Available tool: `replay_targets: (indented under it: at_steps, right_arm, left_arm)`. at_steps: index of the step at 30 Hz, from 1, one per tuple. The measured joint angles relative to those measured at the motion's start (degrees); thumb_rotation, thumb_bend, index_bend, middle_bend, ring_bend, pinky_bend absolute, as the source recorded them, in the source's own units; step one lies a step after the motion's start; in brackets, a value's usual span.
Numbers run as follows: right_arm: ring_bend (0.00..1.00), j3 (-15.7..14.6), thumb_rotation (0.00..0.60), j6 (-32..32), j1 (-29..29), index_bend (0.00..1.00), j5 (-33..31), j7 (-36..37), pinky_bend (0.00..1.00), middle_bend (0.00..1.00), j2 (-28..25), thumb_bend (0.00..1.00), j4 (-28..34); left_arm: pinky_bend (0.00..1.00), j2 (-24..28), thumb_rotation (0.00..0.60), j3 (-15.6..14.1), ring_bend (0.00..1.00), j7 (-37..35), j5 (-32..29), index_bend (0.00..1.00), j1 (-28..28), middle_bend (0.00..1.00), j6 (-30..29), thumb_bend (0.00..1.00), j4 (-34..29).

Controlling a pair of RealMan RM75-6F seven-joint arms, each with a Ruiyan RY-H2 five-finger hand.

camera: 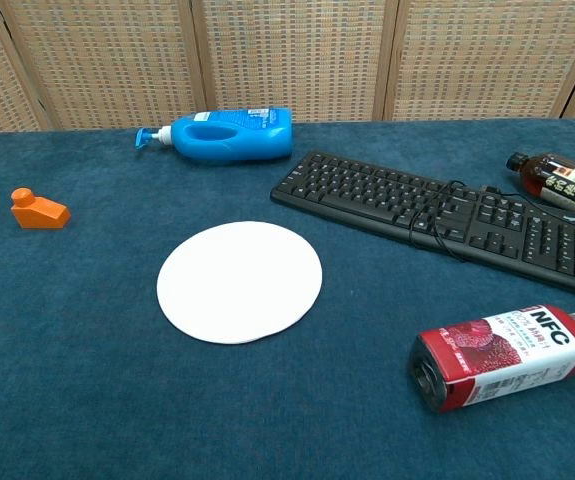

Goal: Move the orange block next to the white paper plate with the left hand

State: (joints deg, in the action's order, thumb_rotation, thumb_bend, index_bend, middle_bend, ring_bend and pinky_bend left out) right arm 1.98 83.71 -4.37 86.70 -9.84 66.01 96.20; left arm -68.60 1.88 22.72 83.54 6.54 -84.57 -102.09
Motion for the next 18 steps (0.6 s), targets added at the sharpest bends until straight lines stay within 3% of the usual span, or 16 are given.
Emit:
replay_targets:
  at_steps: [18]
  right_arm:
    - [0.0, 0.1, 0.6, -0.6, -0.1, 0.04, -0.5, 0.0, 0.06, 0.0, -0.2, 0.0, 0.2]
  left_arm:
    - [0.0, 0.1, 0.6, 0.5, 0.0, -0.4, -0.8, 0.0, 0.0, 0.0, 0.0, 0.27, 0.0]
